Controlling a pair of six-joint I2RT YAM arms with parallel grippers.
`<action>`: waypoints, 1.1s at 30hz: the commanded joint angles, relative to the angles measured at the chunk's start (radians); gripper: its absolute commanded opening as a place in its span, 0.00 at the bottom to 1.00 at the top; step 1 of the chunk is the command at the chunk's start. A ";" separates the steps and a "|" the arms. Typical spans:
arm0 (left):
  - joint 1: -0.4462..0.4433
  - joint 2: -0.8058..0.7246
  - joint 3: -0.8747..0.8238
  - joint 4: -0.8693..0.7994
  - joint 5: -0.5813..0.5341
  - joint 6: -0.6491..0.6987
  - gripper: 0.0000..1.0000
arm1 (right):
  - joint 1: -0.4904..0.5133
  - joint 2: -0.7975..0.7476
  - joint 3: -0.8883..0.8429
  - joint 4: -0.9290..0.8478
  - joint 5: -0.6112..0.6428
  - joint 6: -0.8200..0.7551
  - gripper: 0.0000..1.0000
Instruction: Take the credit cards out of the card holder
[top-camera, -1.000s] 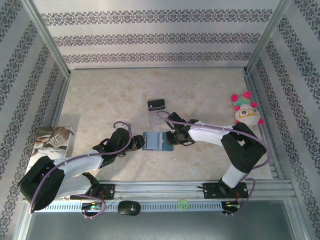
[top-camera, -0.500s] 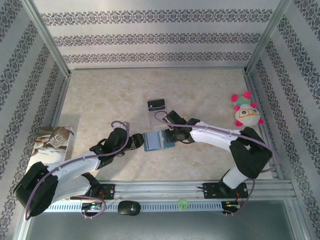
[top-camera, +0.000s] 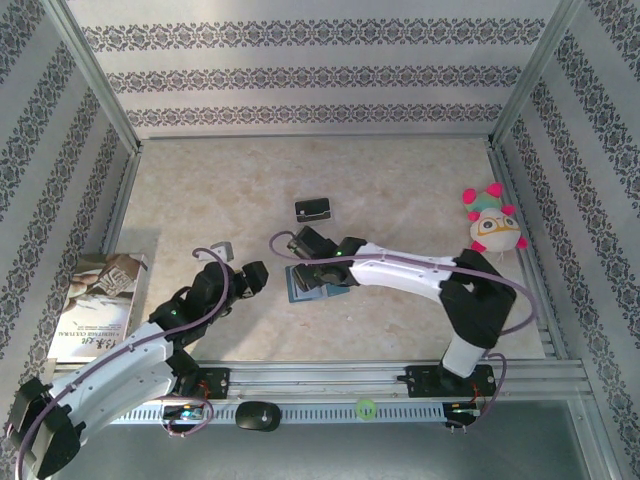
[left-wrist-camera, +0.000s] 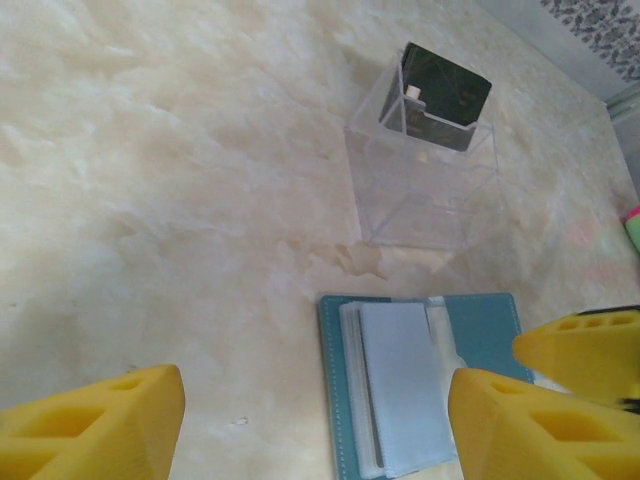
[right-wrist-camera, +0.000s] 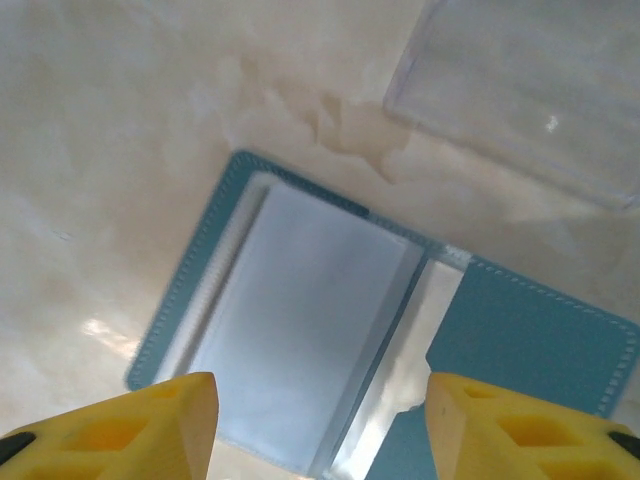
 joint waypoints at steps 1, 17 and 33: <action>0.017 -0.016 -0.014 -0.071 -0.028 -0.013 0.70 | 0.020 0.055 0.057 -0.057 0.042 -0.028 0.59; 0.030 0.027 -0.026 -0.025 0.012 -0.013 0.70 | 0.059 0.164 0.098 -0.061 0.053 -0.041 0.70; 0.033 0.129 -0.039 0.070 0.093 -0.015 0.67 | 0.050 0.202 0.008 -0.008 0.029 -0.017 0.51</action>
